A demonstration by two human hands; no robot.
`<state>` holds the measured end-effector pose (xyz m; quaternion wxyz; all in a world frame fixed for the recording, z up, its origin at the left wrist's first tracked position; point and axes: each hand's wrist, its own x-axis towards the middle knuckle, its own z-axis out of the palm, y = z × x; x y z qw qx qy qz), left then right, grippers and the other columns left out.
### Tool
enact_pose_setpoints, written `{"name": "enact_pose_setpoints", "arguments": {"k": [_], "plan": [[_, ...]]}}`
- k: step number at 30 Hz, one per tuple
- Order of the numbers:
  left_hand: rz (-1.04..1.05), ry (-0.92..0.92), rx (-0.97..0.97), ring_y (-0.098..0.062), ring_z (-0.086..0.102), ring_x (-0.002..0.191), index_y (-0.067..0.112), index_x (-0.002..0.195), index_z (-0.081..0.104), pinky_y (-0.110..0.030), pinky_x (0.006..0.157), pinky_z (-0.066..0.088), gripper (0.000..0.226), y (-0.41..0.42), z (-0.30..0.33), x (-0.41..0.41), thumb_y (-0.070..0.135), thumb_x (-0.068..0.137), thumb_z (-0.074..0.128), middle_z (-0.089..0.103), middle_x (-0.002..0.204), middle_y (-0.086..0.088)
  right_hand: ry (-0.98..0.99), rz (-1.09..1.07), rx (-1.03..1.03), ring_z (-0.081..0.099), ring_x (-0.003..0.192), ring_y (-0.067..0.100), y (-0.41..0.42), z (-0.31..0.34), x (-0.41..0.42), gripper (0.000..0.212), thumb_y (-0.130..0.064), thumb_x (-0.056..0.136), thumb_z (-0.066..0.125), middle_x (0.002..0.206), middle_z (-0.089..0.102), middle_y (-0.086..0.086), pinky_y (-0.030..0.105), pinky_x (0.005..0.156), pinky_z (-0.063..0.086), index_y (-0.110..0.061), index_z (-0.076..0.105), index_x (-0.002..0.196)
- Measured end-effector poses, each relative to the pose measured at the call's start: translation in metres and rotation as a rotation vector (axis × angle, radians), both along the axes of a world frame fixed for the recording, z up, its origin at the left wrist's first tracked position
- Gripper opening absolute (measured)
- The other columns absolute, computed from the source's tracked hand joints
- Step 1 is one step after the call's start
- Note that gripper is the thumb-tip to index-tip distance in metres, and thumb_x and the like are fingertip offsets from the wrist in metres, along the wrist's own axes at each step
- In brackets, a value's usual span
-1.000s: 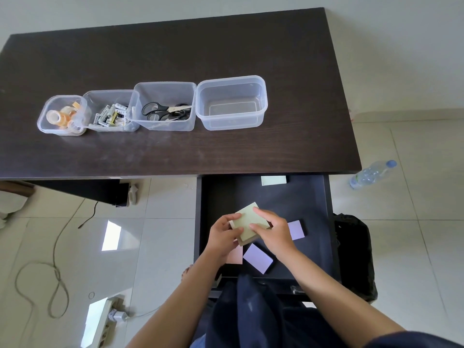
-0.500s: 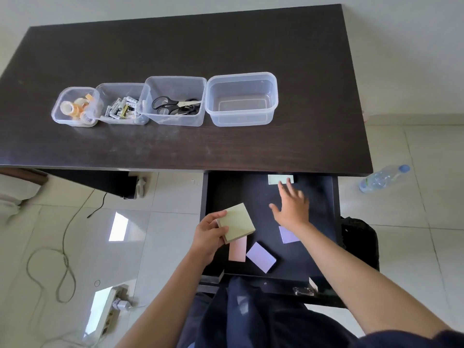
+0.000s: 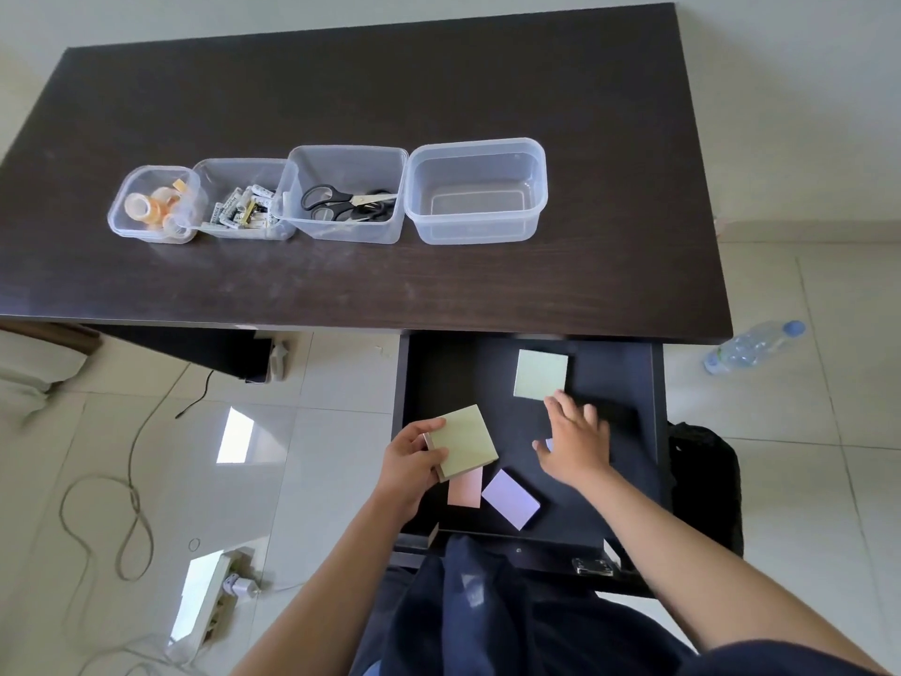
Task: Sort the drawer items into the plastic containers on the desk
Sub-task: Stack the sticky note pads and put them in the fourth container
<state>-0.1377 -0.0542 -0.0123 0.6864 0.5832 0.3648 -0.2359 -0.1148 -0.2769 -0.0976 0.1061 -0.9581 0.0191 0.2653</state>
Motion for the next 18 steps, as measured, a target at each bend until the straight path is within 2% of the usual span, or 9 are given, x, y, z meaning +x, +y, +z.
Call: {"name": "enact_pose_setpoints", "arguments": {"k": [4,6,8,10,11,13,15,16,18], "plan": [[-0.056,0.001,0.024,-0.021,0.057,0.094,0.013,0.103,0.061,-0.047,0.088,0.052,0.035,-0.002,-0.002,0.002,-0.016,0.088,0.047,0.057,0.102,-0.004,-0.125,0.018,0.057,0.044,0.112,0.026,-0.005,-0.001,-0.014,0.043,-0.035,0.089,0.053,0.134,0.047,-0.005,0.038,0.089,0.038,-0.021,0.047,0.129],[-0.073,0.006,0.045,-0.022,0.057,0.095,0.015,0.1,0.062,-0.048,0.088,0.052,0.036,-0.002,-0.003,0.001,-0.016,0.087,0.048,0.057,0.103,-0.004,-0.176,-0.067,0.081,0.047,0.11,0.028,-0.008,0.001,-0.006,0.043,-0.036,0.087,0.057,0.127,0.053,0.001,0.038,0.086,0.039,-0.019,0.049,0.126],[-0.071,0.009,0.052,-0.022,0.057,0.096,0.015,0.1,0.062,-0.048,0.088,0.053,0.037,0.0,-0.003,0.0,-0.016,0.087,0.048,0.057,0.104,-0.005,-0.16,-0.164,0.057,0.045,0.118,0.03,-0.012,0.002,0.007,0.066,-0.042,0.081,0.066,0.138,0.045,0.004,0.041,0.091,0.04,-0.02,0.039,0.137],[-0.066,0.012,0.056,-0.023,0.057,0.096,0.014,0.102,0.062,-0.047,0.087,0.053,0.036,0.002,-0.003,-0.001,-0.016,0.087,0.048,0.057,0.104,-0.005,-0.05,-0.174,0.024,0.036,0.129,0.031,-0.012,0.003,0.019,0.09,-0.047,0.076,0.071,0.153,0.027,0.002,0.045,0.1,0.036,-0.022,0.023,0.147],[-0.066,0.015,0.06,-0.022,0.057,0.096,0.012,0.104,0.062,-0.047,0.087,0.053,0.035,0.003,-0.003,-0.002,-0.016,0.087,0.048,0.057,0.104,-0.004,0.006,-0.154,0.008,0.032,0.132,0.031,-0.011,0.001,0.023,0.093,-0.046,0.074,0.072,0.156,0.021,0.001,0.047,0.104,0.033,-0.022,0.02,0.147],[-0.065,0.017,0.065,-0.021,0.058,0.095,0.011,0.108,0.061,-0.046,0.087,0.053,0.034,0.006,-0.002,-0.004,-0.015,0.088,0.049,0.057,0.104,-0.003,0.055,-0.134,-0.013,0.03,0.133,0.031,-0.008,-0.004,0.025,0.087,-0.043,0.07,0.077,0.156,0.017,0.002,0.049,0.108,0.028,-0.018,0.031,0.14],[-0.062,0.011,0.062,-0.021,0.058,0.095,0.011,0.107,0.061,-0.046,0.086,0.053,0.034,0.008,-0.002,-0.005,-0.015,0.088,0.048,0.057,0.105,-0.004,0.017,-0.172,-0.021,0.036,0.126,0.031,-0.005,-0.008,0.023,0.078,-0.038,0.061,0.083,0.146,0.031,0.004,0.049,0.108,0.028,-0.016,0.042,0.123],[-0.064,0.011,0.067,-0.021,0.058,0.096,0.011,0.106,0.061,-0.045,0.086,0.054,0.034,0.009,-0.002,-0.005,-0.015,0.088,0.049,0.058,0.105,-0.004,-0.014,-0.195,-0.009,0.04,0.121,0.03,-0.004,-0.01,0.021,0.071,-0.033,0.059,0.084,0.134,0.042,0.005,0.049,0.107,0.028,-0.016,0.043,0.115],[-0.071,0.013,0.084,-0.023,0.058,0.099,0.013,0.103,0.063,-0.044,0.085,0.054,0.035,0.011,-0.003,-0.005,-0.015,0.087,0.049,0.058,0.108,-0.005,-0.076,-0.215,0.081,0.05,0.111,0.03,-0.003,-0.01,0.013,0.055,-0.021,0.065,0.08,0.111,0.056,0.005,0.048,0.108,0.028,-0.016,0.042,0.105]]}}
